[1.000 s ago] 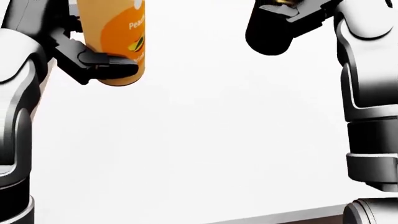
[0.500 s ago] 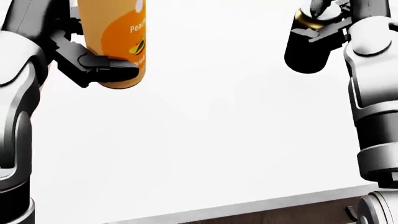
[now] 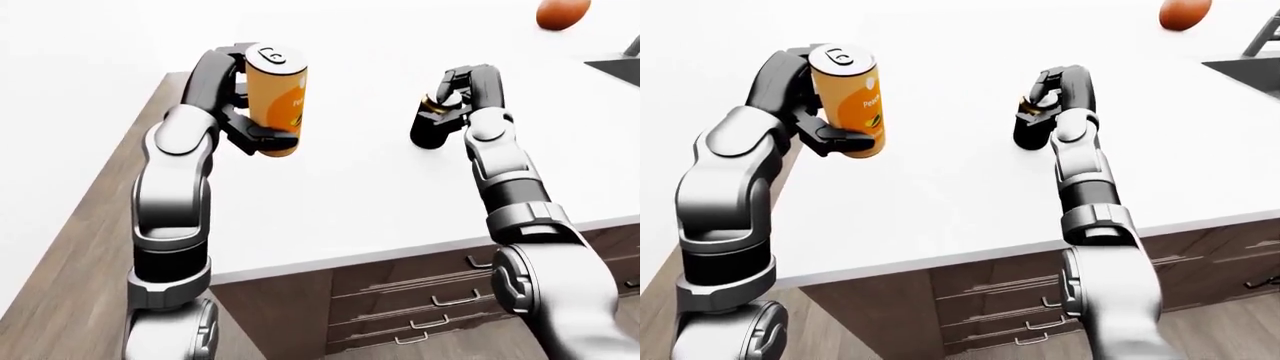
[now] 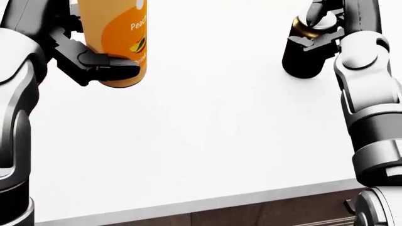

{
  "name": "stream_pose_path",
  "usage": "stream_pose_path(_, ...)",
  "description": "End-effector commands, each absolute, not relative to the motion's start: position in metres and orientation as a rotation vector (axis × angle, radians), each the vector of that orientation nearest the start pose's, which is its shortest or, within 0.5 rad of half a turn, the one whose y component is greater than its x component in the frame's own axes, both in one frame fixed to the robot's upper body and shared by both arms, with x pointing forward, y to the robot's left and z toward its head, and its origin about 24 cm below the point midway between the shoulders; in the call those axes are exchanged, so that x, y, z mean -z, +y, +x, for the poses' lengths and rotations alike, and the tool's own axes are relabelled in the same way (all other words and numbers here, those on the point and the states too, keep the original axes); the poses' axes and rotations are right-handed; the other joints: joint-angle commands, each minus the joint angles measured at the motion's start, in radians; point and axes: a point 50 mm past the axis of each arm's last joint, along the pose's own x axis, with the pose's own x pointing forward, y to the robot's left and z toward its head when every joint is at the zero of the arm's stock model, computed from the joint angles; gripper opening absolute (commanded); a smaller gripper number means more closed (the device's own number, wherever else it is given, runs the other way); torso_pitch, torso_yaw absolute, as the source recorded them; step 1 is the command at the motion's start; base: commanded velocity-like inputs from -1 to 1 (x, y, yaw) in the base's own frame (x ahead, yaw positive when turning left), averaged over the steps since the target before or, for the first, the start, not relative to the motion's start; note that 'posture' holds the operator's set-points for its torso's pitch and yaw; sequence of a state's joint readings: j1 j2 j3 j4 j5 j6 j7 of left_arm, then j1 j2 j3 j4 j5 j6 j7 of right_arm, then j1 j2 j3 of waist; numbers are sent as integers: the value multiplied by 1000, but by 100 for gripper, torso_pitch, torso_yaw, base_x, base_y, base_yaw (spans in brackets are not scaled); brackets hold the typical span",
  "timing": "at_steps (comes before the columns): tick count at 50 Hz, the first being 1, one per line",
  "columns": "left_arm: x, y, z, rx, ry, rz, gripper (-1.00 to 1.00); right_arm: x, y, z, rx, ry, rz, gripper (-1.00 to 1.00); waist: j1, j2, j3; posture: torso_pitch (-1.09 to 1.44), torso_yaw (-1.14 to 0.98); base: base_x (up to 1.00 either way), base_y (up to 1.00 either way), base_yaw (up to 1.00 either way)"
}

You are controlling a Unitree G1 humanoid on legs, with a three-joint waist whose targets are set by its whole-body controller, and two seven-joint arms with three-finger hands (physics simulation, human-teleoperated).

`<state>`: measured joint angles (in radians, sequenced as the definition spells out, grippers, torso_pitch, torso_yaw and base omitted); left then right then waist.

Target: Move the drinks to the dining counter.

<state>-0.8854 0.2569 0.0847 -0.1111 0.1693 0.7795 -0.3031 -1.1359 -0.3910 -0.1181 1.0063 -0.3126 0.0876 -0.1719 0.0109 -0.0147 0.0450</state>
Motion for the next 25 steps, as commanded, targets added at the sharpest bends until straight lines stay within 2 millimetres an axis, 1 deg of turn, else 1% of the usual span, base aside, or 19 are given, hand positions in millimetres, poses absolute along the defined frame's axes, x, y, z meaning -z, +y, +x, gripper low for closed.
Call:
stream_pose_path(1,-291,150,336,134,-288,349,-100,-252,-223,414,370,-225,-521,-98,1,-3,-35,0,0,0,0,0)
stream_pose_path(4,-289,150,337,135,-285,350,-100,-253,-223,414,367,-225,-517,-82,0,-3,-36,0,0,0,0,0)
stream_pose_path(6,-290,150,339,133,-286,349,-100,-252,-223,414,363,-222,-512,-78,1,-3,-36,0,0,0,0,0)
stream_pose_path(8,-290,150,339,133,-287,348,-100,-252,-223,414,358,-220,-510,-64,1,-3,-37,0,0,0,0,0)
stream_pose_path(10,-289,150,339,133,-286,347,-100,-252,-222,415,355,-220,-508,-61,0,-3,-38,0,0,0,0,0)
stream_pose_path(13,-288,149,340,134,-285,347,-100,-252,-221,415,349,-217,-510,-49,0,-4,-38,0,0,0,0,0)
stream_pose_path(18,-286,149,340,133,-281,348,-100,-249,-222,415,348,-213,-506,-36,1,-4,-38,0,0,0,0,0)
stream_pose_path(25,-285,149,341,134,-279,347,-100,-248,-222,415,346,-208,-506,-22,2,-5,-39,0,0,0,0,0)
